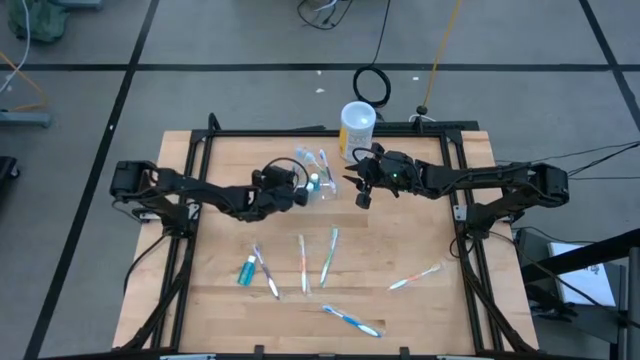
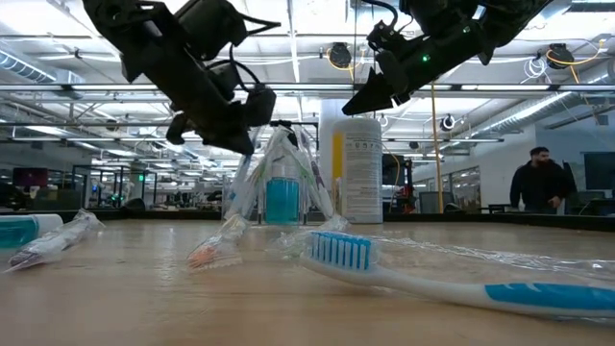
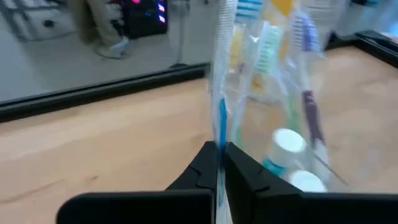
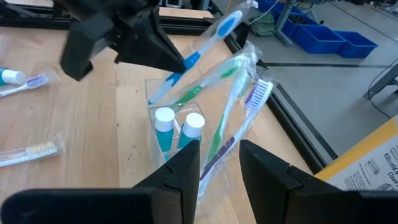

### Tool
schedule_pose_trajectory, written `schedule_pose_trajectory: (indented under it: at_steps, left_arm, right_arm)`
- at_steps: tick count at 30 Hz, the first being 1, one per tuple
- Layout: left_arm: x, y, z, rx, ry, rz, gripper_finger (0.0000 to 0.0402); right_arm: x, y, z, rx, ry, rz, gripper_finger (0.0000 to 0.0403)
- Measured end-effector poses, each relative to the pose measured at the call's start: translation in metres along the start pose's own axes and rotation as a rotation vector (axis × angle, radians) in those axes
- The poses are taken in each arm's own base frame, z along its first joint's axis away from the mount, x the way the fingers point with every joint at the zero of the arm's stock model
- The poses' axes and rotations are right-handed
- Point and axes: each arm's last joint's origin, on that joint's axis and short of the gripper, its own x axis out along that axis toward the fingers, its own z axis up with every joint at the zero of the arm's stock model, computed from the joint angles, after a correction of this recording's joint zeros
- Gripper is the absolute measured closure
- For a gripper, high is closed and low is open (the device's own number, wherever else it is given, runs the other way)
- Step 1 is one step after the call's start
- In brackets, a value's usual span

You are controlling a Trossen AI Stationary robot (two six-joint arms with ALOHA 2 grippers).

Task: Pick & Place toothbrushing station
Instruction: Put the left blue toothbrush into the transparent organizer

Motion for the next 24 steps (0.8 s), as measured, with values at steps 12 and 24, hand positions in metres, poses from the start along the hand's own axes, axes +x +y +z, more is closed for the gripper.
schedule_pose_trajectory:
  at_steps: [12,24]
  left_arm:
    - [0.007,0.014,-0.004,-0.005,0.148,0.015,0.0395]
    - [0.007,0.013,-0.003,0.018,0.153,-0.008,0.0301]
  right_arm:
    - [0.0,0.0,0.0,0.0,-0.001,0.0,0.0298]
    - [0.0,0.0,-0.003,-0.006,0.025,0.004,0.0298]
